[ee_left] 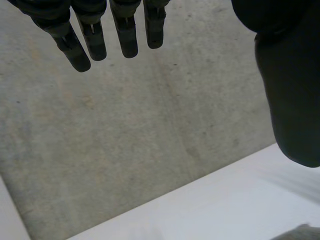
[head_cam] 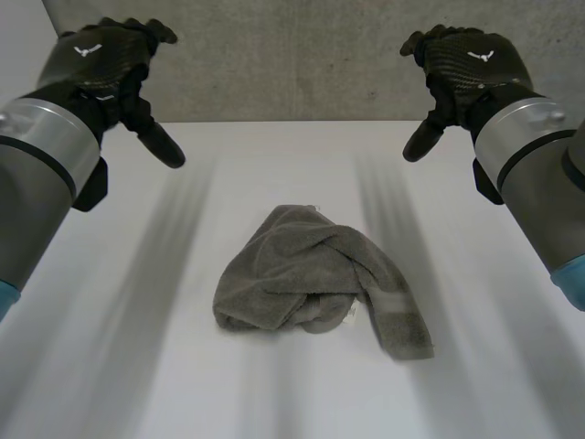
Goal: Fold the towel.
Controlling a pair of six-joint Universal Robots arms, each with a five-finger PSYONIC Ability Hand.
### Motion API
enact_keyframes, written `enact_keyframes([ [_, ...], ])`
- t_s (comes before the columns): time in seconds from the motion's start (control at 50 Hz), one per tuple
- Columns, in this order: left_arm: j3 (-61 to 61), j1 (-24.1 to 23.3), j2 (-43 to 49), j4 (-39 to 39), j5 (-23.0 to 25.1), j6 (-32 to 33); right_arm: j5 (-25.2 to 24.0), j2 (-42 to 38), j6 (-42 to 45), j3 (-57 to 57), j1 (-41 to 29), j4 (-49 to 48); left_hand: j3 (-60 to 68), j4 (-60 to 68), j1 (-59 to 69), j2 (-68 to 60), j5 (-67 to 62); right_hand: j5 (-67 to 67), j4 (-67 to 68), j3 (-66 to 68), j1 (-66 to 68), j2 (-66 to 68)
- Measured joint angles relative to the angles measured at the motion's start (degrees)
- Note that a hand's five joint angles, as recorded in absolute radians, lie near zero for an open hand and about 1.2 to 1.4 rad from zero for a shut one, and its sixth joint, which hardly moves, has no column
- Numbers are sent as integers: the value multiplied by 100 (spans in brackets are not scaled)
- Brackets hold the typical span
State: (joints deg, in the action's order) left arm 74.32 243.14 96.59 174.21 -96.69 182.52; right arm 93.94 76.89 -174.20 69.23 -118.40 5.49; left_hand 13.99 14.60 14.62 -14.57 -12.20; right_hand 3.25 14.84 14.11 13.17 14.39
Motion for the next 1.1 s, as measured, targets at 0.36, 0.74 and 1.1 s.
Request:
enact_keyframes([
  [0.36, 94, -995, 1565, -189, 161, -41, -602, -1794, 835, -322, -70, 405, 0, 0, 0, 0, 1, 0, 0, 0, 0, 0],
  [0.74, 118, -1137, 2803, -385, 37, 35, -887, -3019, 683, -772, -102, 937, 6136, 6127, 5687, -6008, -6072, 6210, 6188, 6145, 6016, 6053],
  [1.1, -1510, -145, 1381, 311, -642, 235, -993, -455, 71, -921, 324, -1196, 7429, 7184, 6726, -6920, -7150, 6285, 6204, 6219, 6287, 6228],
])
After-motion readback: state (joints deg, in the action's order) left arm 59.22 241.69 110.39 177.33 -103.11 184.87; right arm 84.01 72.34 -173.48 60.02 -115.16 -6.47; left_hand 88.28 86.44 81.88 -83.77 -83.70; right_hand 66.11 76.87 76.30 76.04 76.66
